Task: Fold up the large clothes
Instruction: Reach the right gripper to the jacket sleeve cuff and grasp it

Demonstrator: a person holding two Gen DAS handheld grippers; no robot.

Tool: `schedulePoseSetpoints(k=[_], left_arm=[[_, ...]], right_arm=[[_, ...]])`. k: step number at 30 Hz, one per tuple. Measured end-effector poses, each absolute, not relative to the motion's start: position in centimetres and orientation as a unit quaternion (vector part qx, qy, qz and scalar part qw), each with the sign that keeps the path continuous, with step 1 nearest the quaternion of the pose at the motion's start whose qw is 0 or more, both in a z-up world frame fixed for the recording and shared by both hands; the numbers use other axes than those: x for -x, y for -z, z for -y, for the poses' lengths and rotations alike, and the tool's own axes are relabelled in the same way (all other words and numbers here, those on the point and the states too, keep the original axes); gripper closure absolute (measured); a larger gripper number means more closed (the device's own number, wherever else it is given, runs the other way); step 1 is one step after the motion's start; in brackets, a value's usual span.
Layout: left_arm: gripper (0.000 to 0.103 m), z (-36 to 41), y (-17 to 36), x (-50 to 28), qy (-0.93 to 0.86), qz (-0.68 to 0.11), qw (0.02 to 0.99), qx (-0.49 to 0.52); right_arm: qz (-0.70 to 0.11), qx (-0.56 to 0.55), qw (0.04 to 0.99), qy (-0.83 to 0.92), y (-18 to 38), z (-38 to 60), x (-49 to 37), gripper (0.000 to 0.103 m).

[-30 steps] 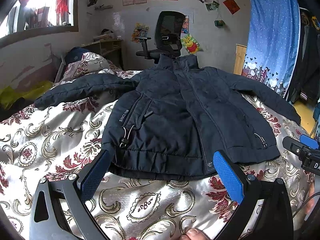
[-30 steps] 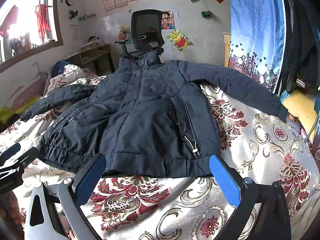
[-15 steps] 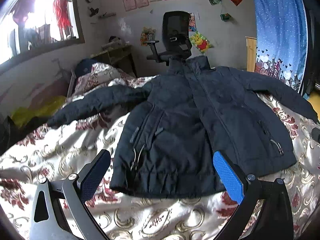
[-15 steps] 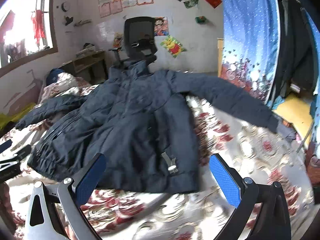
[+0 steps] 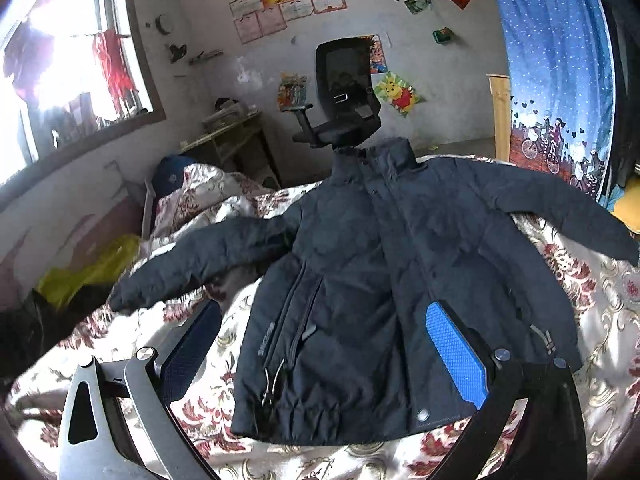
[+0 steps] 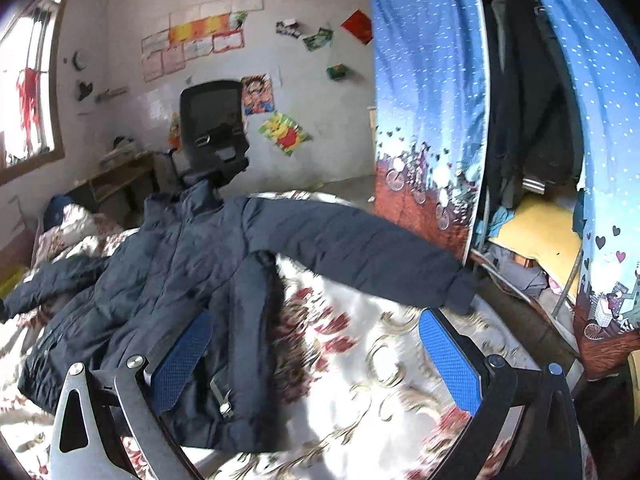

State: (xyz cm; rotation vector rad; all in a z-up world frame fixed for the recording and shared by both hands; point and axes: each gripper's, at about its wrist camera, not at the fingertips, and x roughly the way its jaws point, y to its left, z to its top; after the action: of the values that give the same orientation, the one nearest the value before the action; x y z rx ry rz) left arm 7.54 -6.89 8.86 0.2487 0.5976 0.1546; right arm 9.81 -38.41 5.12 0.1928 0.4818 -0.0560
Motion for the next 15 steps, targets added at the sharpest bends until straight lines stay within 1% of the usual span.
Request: schedulePoseSetpoints(k=[3, 5, 8, 11, 15], left_arm=[[0.002, 7.7, -10.4, -8.6, -0.075, -0.298, 0.943, -0.125], [0.002, 7.7, -11.7, -10.0, -0.076, -0.313, 0.941, -0.11], [0.002, 6.7, -13.4, -12.1, -0.083, -0.328, 0.938, -0.071], [0.002, 5.8, -14.5, -13.8, -0.088, -0.329, 0.939, -0.053], [0.002, 5.9, -14.7, -16.3, -0.097, -0.335, 0.934, -0.076]], right_arm=[[-0.252, -0.126, 0.96, 0.005, -5.8, 41.0, -10.6, 0.0], [-0.276, -0.161, 0.947, -0.009, -6.3, 42.6, -11.3, 0.0], [-0.283, -0.196, 0.938, -0.024, -7.5, 44.9, -11.9, 0.0], [-0.273, -0.191, 0.943, -0.021, -8.8, 46.4, -12.1, 0.0], [-0.288, -0.207, 0.935, -0.007, -8.3, 47.7, -13.4, 0.0]])
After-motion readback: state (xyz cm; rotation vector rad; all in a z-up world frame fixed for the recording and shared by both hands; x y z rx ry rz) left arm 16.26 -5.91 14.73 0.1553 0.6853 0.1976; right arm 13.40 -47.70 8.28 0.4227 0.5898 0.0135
